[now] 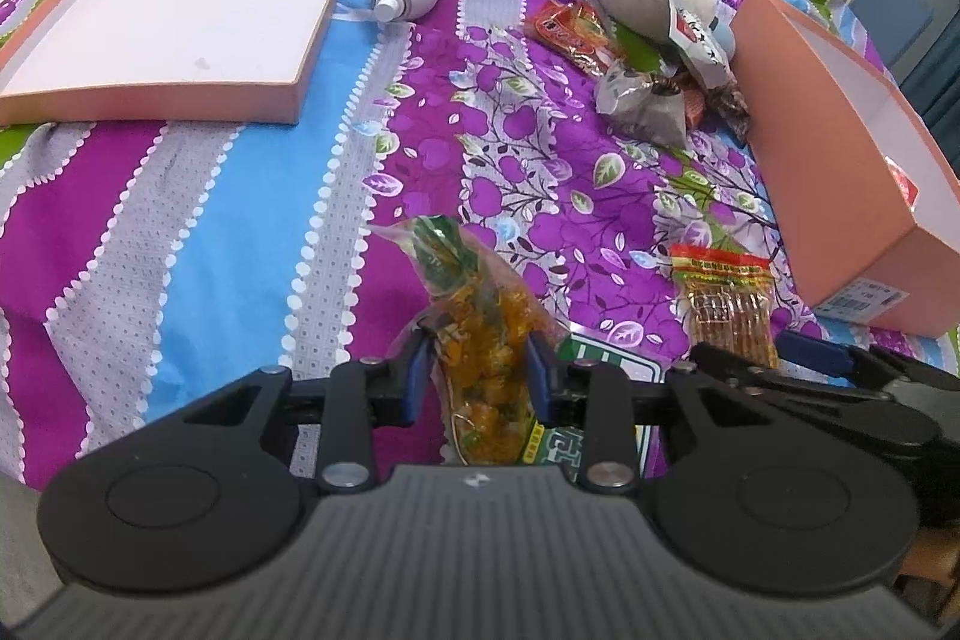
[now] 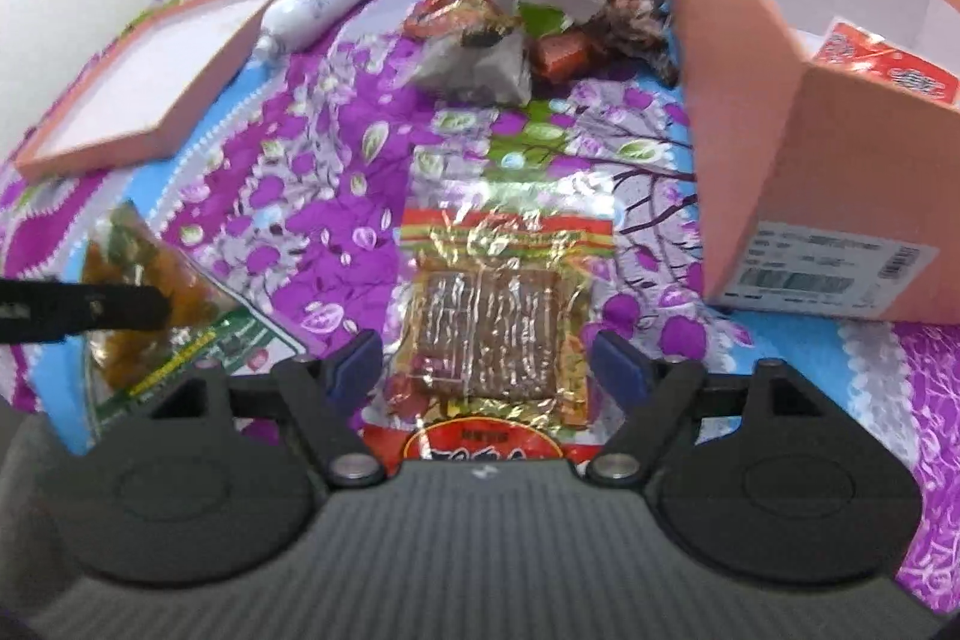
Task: Organize snacks
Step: 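Lift both held snacks and carry them over the pink shoebox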
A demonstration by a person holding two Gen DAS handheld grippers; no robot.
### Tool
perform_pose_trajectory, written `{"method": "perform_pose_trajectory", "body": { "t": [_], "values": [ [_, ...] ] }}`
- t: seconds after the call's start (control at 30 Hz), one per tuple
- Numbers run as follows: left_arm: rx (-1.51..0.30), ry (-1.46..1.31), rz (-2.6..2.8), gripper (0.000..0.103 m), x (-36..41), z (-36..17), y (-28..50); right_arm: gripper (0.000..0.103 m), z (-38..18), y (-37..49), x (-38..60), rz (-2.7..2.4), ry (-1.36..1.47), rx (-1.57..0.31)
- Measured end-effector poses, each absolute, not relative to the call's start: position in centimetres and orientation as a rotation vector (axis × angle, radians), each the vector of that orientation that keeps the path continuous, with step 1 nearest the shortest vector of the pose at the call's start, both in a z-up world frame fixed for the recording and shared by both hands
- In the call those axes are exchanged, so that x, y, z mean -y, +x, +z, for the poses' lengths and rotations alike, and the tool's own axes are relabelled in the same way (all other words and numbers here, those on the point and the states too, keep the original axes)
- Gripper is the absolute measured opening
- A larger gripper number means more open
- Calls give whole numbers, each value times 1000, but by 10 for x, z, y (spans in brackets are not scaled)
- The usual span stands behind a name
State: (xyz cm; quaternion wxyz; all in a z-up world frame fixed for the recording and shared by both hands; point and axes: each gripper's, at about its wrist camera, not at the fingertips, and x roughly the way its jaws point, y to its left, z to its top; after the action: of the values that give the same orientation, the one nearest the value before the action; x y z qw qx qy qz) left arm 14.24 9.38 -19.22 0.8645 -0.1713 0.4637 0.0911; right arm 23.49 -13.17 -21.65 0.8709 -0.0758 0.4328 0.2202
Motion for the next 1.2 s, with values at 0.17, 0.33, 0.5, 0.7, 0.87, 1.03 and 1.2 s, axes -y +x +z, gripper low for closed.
{"method": "perform_pose_trajectory", "body": {
  "t": [0.17, 0.33, 0.5, 0.7, 0.87, 1.03, 1.2],
  "values": [
    [-975, -365, 195, 38, -95, -194, 145, 70, -223, 231, 115, 468, -284, -877],
    [-961, -348, 194, 35, -96, -186, 147, 55, -215, 231, 111, 466, -297, -875],
    [-930, -333, 174, 33, -92, -170, 145, 54, -201, 227, 123, 456, -245, -876],
    [-885, -326, 152, 32, -83, -144, 137, 54, -167, 213, 140, 443, -179, -829],
    [-852, -313, 129, 32, -74, -118, 132, 54, -135, 201, 154, 433, -135, -780],
    [-789, -312, 105, 32, -68, -84, 126, 54, -103, 193, 167, 420, -74, -740],
    [-721, -294, 91, 32, -61, -45, 120, 54, -66, 181, 174, 401, -91, -646]
  ]
}}
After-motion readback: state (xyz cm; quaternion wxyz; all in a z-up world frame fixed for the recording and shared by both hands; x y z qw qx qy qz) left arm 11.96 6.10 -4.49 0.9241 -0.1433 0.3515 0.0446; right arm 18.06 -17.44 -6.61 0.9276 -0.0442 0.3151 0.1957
